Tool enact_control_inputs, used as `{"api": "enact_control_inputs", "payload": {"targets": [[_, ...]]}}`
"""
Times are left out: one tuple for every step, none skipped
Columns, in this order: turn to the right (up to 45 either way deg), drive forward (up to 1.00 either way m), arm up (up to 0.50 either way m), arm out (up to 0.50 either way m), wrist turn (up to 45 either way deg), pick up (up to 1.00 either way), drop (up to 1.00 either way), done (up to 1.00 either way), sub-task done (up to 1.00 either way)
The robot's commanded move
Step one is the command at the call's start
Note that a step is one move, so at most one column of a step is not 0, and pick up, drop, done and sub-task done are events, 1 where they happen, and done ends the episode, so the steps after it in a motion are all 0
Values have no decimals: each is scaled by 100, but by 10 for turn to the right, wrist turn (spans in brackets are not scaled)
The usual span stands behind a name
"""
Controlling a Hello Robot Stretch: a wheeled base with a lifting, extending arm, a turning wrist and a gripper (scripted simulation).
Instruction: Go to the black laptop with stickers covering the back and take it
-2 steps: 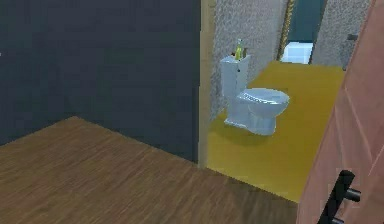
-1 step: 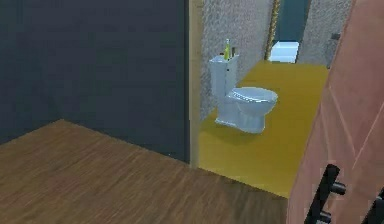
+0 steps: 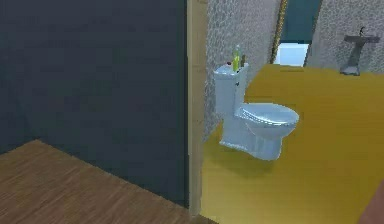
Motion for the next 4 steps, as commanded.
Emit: {"api": "enact_control_inputs", "payload": {"targets": [[120, 0, 0, 0, 0, 0, 0, 0, 0], [0, 35, 0, 0, 0, 0, 0, 0, 0], [300, 0, 0, 0, 0, 0, 0, 0, 0], [0, 95, 0, 0, 0, 0, 0, 0, 0]]}}
